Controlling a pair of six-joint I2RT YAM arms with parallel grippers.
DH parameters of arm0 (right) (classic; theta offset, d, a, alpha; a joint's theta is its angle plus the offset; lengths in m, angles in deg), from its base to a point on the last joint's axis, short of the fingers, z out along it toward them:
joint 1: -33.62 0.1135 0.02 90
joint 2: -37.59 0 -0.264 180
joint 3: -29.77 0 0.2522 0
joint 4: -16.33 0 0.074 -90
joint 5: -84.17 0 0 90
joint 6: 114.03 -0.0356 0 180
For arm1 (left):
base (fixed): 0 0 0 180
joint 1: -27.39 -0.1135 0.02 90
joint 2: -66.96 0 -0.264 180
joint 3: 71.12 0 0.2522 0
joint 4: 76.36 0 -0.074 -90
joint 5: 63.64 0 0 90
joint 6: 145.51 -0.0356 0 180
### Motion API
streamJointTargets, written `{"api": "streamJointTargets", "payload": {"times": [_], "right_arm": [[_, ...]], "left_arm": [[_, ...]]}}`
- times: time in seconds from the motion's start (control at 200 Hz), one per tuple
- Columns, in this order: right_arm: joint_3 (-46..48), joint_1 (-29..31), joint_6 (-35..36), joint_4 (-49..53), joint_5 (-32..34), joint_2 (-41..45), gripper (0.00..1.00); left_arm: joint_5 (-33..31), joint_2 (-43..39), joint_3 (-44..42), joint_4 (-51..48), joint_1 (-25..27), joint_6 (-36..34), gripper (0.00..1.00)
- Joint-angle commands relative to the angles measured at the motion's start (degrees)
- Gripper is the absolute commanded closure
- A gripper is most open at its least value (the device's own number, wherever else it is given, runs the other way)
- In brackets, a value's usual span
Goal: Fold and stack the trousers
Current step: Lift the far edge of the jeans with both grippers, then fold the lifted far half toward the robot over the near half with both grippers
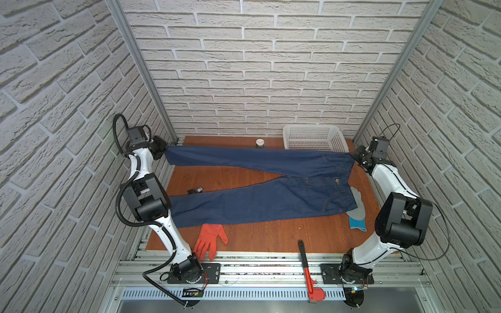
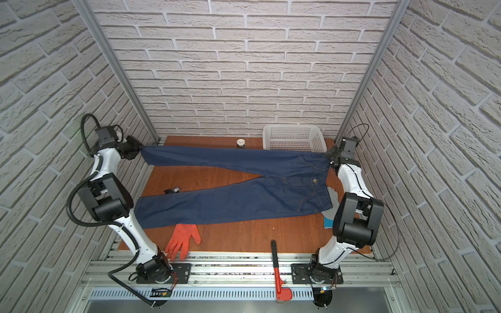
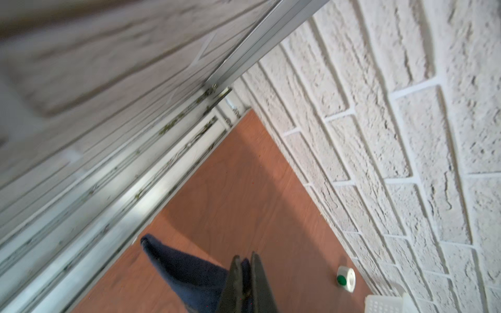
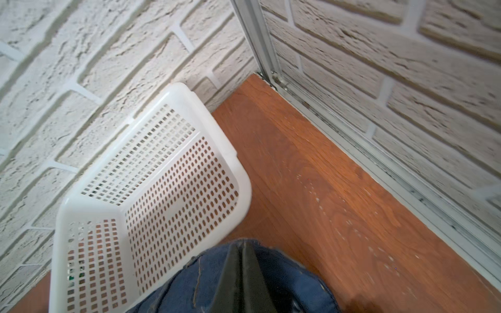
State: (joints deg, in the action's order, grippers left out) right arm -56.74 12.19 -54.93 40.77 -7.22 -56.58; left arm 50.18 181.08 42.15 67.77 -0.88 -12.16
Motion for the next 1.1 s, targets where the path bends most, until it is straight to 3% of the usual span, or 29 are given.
{"api": "streamJointTargets", "payload": {"times": [0.0,0.21,0.47,0.725,1.095], "right_arm": [[3.52,-2.19,3.1,-5.04,1.92,6.52,0.94],[15.32,-4.26,3.82,-5.32,1.39,13.74,0.94],[24.57,-5.64,6.14,-3.13,2.24,20.74,0.94],[30.18,-6.32,7.08,-1.82,3.29,22.98,0.94],[30.36,-6.78,7.03,3.35,8.58,23.42,0.94]], "left_arm": [[0.69,-9.32,-10.61,14.39,-4.99,2.66,1.0],[2.97,-21.97,-33.32,24.45,-10.5,5.36,1.0],[-0.14,-33.62,-51.58,25.03,-16.36,5.43,1.0],[-6.33,-38.32,-59.71,24.91,-17.01,8.34,1.0],[-21.23,-50.45,-69.44,19.11,-17.34,9.08,1.0]]}}
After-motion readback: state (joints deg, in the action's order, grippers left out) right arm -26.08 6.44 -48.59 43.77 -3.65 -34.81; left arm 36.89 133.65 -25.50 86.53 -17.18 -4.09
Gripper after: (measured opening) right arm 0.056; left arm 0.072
